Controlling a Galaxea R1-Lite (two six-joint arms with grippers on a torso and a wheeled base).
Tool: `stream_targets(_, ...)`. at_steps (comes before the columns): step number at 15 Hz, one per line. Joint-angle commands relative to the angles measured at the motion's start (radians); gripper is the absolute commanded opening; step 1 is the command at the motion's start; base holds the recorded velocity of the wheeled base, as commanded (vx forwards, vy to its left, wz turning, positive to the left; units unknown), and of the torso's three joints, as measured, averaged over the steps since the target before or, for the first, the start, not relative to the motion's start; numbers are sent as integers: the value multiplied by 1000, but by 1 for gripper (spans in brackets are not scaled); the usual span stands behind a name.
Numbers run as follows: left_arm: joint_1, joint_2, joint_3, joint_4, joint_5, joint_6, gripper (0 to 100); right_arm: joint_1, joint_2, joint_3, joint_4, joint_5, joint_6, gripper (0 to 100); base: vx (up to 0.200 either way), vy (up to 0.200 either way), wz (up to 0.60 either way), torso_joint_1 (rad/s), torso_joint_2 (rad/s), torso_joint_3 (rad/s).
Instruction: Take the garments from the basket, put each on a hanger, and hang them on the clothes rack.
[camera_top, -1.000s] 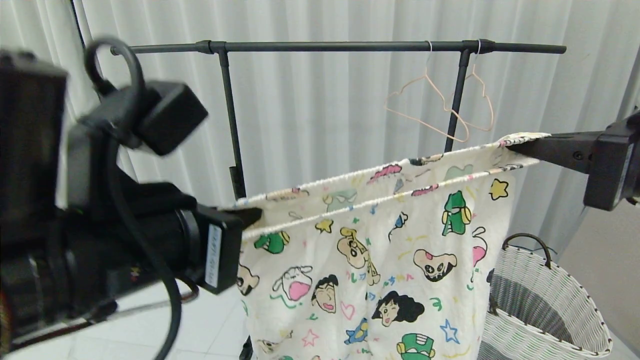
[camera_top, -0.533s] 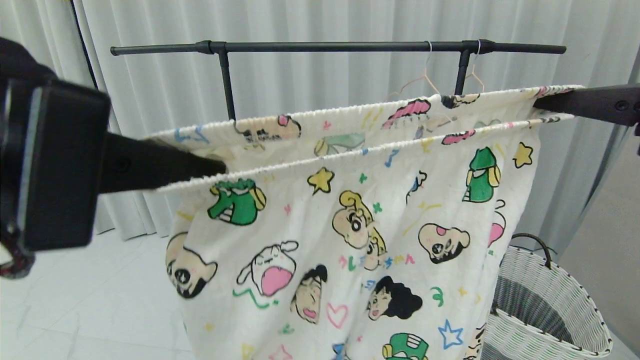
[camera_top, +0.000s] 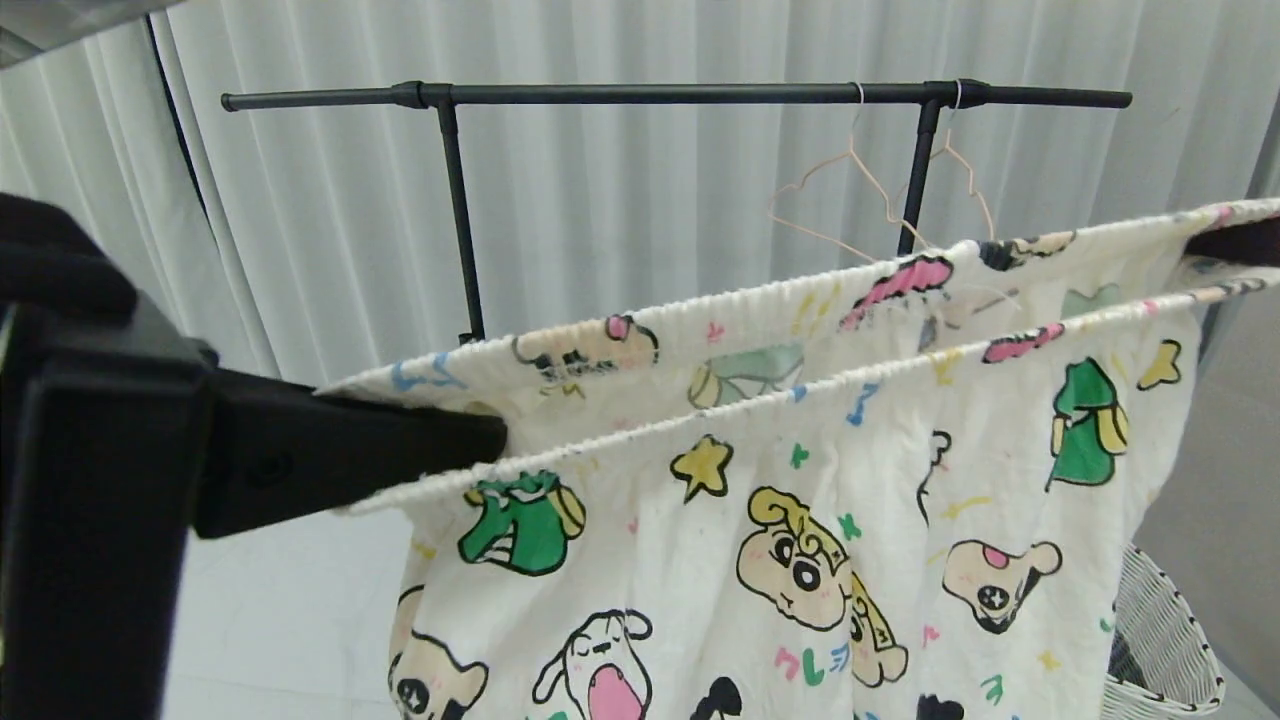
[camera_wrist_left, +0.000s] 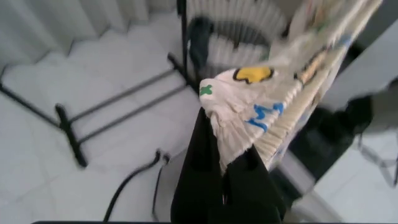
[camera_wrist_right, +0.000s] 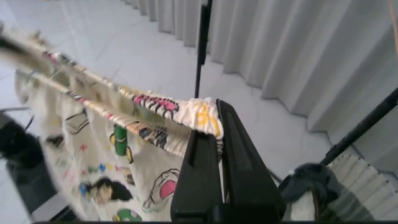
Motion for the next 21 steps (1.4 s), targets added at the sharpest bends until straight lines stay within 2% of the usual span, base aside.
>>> stream_targets(1, 13, 21, 4, -56, 23, 1, 0, 2, -81, -4, 71, 37, 1, 0, 0, 0, 0, 0, 0, 0)
stream_targets(2, 30, 35, 4, -76, 55, -1, 0, 5, -124, -4, 138, 112, 1, 0, 0, 0, 0, 0, 0, 0)
stream_targets(3, 38, 50, 4, -92, 70, -1, 0, 14, -163, -1, 201, 221, 1, 0, 0, 0, 0, 0, 0, 0)
stream_targets(5, 44, 67, 17, -164, 78, -2, 0, 74, -188, 39, 216, 327, 1, 0, 0, 0, 0, 0, 0, 0)
stream_targets(7, 47, 81, 30, -204, 92, -2, 0, 143, -193, 74, 204, 329, 1, 0, 0, 0, 0, 0, 0, 0)
stream_targets(9, 47, 83, 36, -204, 103, -9, 0, 152, -190, 82, 204, 306, 1, 0, 0, 0, 0, 0, 0, 0)
stream_targets(10, 47, 80, 36, -204, 103, -15, 0, 152, -188, 83, 204, 280, 1, 0, 0, 0, 0, 0, 0, 0)
stream_targets(11, 46, 72, 36, -202, 104, -32, 0, 151, -180, 85, 203, 197, 1, 0, 0, 0, 0, 0, 0, 0)
stream_targets(13, 46, 64, 33, -165, 106, -58, 0, 143, -153, 88, 169, 123, 1, 0, 0, 0, 0, 0, 0, 0)
stream_targets(16, 30, 49, 17, -7, 104, -157, 0, 115, -64, 109, -23, 109, -1, 0, 0, 0, 0, 0, 0, 0)
stream_targets(18, -39, 29, -21, 82, 98, -239, 0, 115, 10, 108, -149, 109, -1, 0, 0, 0, 0, 0, 0, 0)
stream_targets(19, -102, 15, -58, 112, 95, -303, 0, 115, 59, 109, -239, 115, 1, 0, 0, 0, 0, 0, 0, 0)
stream_targets(21, -204, -9, -107, 122, 95, -407, 0, 115, 145, 102, -365, 117, 1, 0, 0, 0, 0, 0, 0, 0)
